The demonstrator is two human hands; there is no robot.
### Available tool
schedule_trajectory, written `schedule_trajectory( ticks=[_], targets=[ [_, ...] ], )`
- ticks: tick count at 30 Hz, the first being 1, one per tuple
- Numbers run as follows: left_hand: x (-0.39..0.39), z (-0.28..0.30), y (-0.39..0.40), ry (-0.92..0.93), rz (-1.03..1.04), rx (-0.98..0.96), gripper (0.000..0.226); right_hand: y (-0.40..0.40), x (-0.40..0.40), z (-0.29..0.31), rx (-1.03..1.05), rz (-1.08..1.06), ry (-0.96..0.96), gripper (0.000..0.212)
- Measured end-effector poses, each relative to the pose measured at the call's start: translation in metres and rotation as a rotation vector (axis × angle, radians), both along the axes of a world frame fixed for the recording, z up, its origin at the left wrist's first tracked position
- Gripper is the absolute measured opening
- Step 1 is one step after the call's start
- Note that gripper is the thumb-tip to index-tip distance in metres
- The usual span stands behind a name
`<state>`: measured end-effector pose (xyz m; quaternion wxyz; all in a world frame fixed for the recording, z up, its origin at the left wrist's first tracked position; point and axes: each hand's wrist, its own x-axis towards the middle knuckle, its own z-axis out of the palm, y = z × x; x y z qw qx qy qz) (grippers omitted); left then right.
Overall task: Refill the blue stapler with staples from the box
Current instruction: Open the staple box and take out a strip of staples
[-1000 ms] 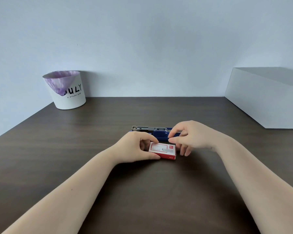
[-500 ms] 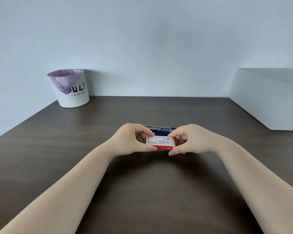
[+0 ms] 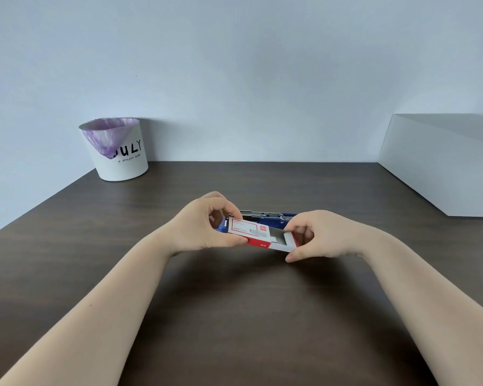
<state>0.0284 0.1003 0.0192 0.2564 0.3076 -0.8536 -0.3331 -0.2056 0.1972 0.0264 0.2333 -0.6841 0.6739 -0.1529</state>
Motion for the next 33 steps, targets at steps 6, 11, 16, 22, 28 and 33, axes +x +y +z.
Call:
schedule_trajectory(
  ticks=[6,11,16,22,28,33],
  targets=[
    [0.000,0.000,0.002,-0.018,-0.052,0.081,0.034,0.001,0.001,0.004,0.035,0.046,0.095,0.039],
    [-0.001,-0.001,0.002,-0.044,-0.066,0.053,0.033,0.002,-0.001,0.008,-0.116,-0.022,0.005,0.038],
    [-0.001,-0.004,0.000,-0.056,-0.059,0.064,0.032,0.003,0.007,0.013,-0.205,0.071,0.093,0.013],
    [-0.003,-0.004,0.001,-0.087,-0.054,0.027,0.032,-0.002,0.017,0.004,-0.145,0.150,0.304,0.014],
    [-0.002,-0.007,0.000,-0.158,-0.051,0.006,0.036,0.002,0.017,0.010,-0.253,0.139,0.147,0.008],
    [-0.001,-0.008,-0.002,-0.284,-0.043,-0.018,0.039,0.010,0.007,0.021,-0.217,-0.001,0.014,0.005]
  ],
)
